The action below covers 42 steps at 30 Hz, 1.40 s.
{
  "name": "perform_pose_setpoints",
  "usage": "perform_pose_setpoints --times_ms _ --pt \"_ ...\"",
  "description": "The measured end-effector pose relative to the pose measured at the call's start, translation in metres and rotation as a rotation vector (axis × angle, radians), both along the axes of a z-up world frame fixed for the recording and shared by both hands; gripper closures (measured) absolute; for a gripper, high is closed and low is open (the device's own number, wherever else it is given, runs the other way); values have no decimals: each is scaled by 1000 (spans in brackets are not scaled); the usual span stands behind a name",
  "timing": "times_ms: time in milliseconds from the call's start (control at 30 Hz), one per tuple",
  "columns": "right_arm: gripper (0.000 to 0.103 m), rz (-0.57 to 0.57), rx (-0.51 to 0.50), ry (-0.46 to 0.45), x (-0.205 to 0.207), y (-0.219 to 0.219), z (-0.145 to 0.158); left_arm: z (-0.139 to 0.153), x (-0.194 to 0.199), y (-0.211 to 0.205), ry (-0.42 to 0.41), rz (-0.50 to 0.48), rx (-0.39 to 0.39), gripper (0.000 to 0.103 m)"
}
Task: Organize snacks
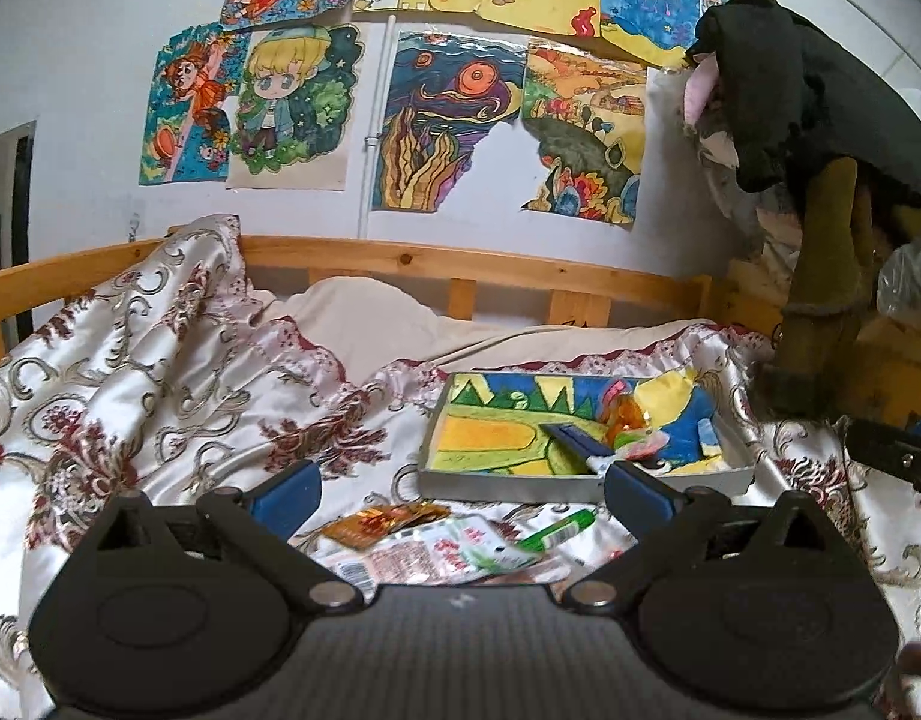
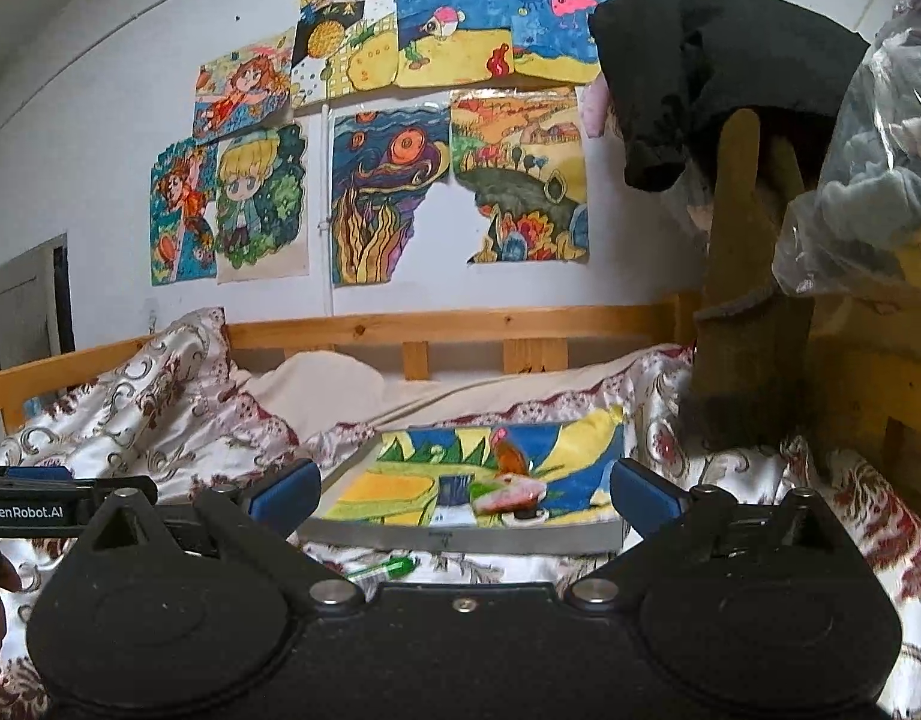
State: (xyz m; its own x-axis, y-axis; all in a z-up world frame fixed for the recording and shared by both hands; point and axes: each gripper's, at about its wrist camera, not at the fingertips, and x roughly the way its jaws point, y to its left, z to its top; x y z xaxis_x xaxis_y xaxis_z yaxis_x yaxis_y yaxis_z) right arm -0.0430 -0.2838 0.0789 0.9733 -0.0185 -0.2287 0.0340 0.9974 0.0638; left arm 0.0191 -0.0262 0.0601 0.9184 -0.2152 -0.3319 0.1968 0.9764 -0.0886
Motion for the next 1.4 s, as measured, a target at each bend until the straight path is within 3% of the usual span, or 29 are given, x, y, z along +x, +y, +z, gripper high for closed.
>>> perform_pose_setpoints --times_ms 633,1400 --pt "1 -46 39 225 2 2 -39 -39 -2 11 187 35 26 1" --pt "1 -35 50 298 11 4 -53 -45 1 4 226 22 50 1"
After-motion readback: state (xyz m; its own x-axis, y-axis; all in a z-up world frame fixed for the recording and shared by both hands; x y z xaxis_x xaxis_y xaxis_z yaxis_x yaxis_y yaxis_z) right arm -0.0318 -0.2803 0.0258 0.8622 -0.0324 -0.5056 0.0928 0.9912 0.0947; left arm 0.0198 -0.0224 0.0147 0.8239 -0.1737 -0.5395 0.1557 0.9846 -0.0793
